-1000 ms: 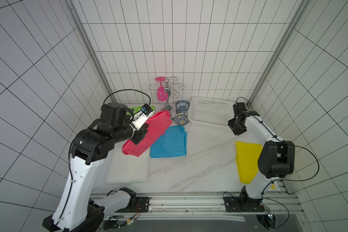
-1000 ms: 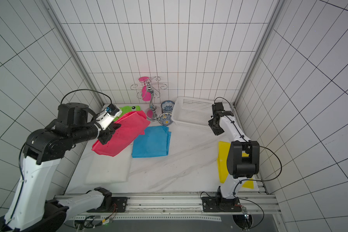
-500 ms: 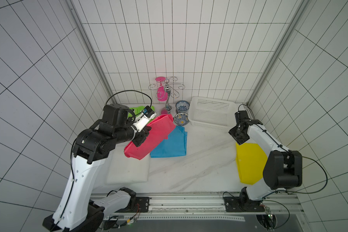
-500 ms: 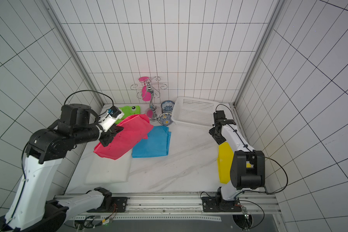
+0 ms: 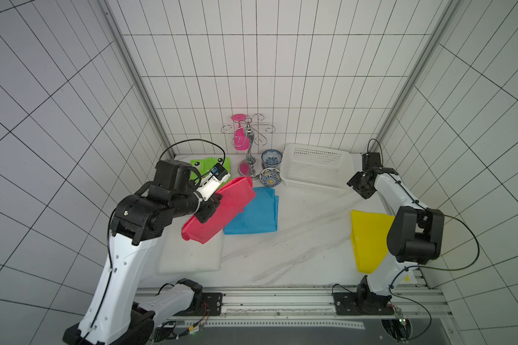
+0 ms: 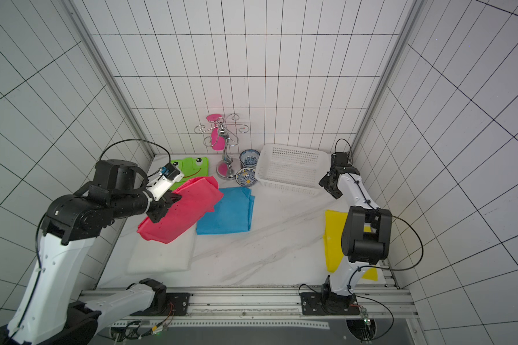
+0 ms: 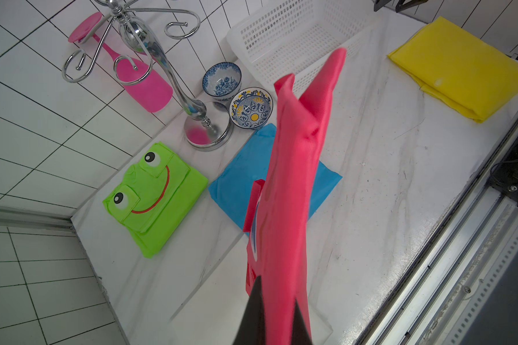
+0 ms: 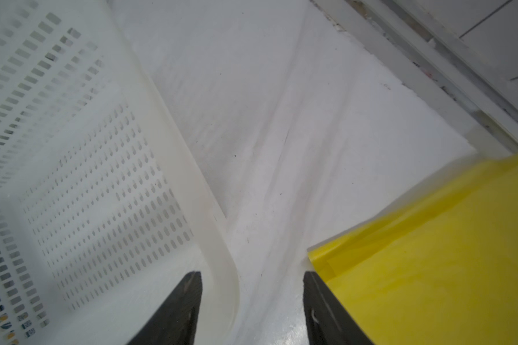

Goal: Put the folded raincoat in the basket
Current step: Move the basket to the center of the board.

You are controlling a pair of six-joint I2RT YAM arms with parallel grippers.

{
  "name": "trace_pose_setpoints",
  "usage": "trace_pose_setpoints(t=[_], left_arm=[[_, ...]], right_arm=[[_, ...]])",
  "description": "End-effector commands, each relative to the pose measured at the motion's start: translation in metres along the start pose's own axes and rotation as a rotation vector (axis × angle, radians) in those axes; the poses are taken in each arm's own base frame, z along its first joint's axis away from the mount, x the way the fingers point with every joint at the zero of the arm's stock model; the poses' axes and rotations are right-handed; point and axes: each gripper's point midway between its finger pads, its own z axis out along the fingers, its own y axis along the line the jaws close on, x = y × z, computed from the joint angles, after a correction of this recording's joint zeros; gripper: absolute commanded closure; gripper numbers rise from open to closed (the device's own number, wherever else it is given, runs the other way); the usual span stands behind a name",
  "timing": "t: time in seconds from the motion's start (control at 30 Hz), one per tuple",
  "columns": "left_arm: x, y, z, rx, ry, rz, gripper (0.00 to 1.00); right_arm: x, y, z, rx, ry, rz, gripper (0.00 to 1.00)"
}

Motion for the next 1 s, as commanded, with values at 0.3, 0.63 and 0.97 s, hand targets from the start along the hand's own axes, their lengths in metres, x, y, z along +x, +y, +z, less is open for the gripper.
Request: trace_pose_setpoints(t=[0.3, 0.63, 0.97], left_arm=[[0.003, -0.002, 0.000, 0.003, -0.004, 0.000, 1.00], [0.000, -0.018, -0.002, 0.101, -0.020, 0.036, 1.00], [-0.010, -0.026, -0.007, 0.152, -0.052, 0.075, 1.00]], right_arm=[[0.010, -0.017, 0.003, 0.050, 0.105, -0.285, 0.87], [0.063, -0.061, -0.033, 0.128, 0.252, -0.404, 0.95], [0.119, -0.107, -0.054, 0.207, 0.415, -0.479, 0.98]])
